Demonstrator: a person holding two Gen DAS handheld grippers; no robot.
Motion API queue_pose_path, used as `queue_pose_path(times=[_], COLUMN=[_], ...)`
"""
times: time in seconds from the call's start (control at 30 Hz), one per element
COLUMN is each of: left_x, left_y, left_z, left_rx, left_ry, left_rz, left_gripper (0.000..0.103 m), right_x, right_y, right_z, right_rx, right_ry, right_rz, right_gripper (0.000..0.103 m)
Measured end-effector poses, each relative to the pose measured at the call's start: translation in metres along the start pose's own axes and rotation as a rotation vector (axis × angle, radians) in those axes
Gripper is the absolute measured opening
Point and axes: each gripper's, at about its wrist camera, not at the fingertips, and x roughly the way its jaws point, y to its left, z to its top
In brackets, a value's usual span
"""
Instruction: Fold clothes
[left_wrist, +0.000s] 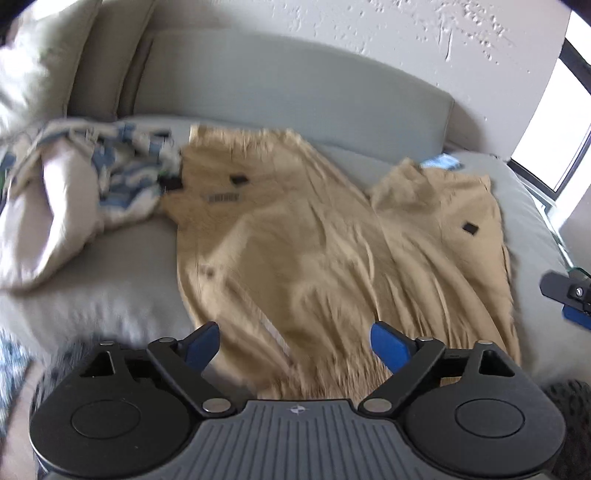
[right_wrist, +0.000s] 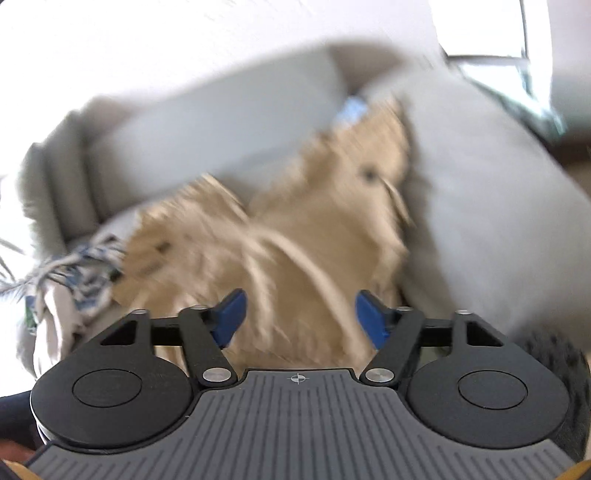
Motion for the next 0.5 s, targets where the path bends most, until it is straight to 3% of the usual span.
queue_pose_path(times=[0.07,0.13,0.3,0.5], left_x=[0.013,0.026,0.069,0.146], left_y=[-0.004,-0.009,-0.020,-0.026], left_z=[0.013,0.026,0.063,0.073], left_rx=[0.027,0.053,0.096,0.132], left_ry=[-0.028,-0.055,-0.020,-0.047], left_rz=[0.052,0.104,0.051,0.133], left_gripper=[0.090,0.090,0.096,0.096], right_x=[0.012,0.028,0.083,0.152], right_y=[0.022,0.035,0.036,0.030], right_z=[0.002,0.008,0.020,0.033], right_rx=[-0.082,-0.109,-0.081,-0.060], right_ry=[-0.031,-0.008,0.010,0.021], right_rz=[-0.023,-0.048,-0.085,-0.149], right_gripper=[0.087,0.087,0.089,0.089])
